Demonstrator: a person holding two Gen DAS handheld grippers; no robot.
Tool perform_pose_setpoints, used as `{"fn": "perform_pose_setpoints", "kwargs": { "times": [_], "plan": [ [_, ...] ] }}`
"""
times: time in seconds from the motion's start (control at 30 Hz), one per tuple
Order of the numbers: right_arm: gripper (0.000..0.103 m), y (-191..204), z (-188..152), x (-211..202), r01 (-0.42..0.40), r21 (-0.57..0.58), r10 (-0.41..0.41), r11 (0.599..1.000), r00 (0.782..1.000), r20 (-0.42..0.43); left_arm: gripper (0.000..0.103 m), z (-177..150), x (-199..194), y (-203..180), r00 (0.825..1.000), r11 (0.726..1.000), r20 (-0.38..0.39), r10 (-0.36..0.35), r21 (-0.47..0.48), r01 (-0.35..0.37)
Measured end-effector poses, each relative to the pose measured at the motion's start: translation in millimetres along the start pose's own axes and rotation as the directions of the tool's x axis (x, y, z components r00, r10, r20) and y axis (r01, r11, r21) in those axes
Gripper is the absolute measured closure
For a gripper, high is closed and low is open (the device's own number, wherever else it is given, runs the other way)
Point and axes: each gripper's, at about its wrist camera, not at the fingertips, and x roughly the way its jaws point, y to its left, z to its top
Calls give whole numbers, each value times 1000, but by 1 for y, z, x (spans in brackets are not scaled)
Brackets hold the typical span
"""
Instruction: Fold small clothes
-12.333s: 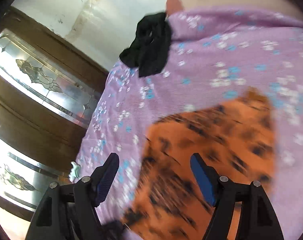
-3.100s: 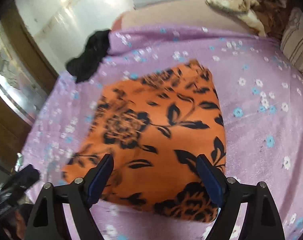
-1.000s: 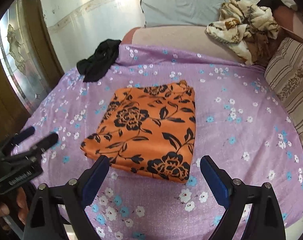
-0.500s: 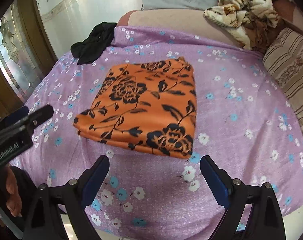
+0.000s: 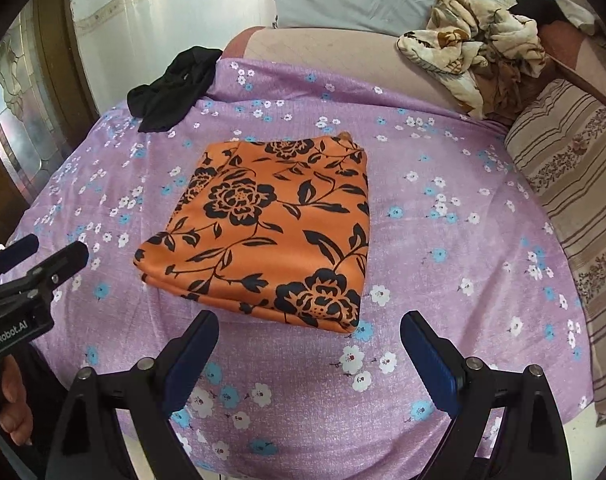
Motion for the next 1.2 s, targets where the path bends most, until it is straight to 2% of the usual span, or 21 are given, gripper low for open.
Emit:
{"fn": "perform_pose_setpoints", "kwargs": {
  "times": [0.2, 0.47, 0.83, 1.2],
  "plan": [
    [9, -4, -1, -5, -2, 7, 2, 1000, 1000, 1, 8, 3, -10, -7, 999, 999, 15, -44, 13, 44],
    [9, -7, 1, -11, -10, 4, 10, 1000, 1000, 10, 8, 7, -10, -22, 1000, 998, 1, -13, 54, 13],
    [9, -5, 4, -8, -15, -4, 15, 1000, 1000, 12, 8, 9, -6, -19, 1000, 1000, 2, 0, 27, 0],
    [9, -6, 7, -4, -7, -13, 7, 1000, 1000, 9, 8, 13, -5, -27, 1000, 998, 17, -2, 59, 1]
  ]
}}
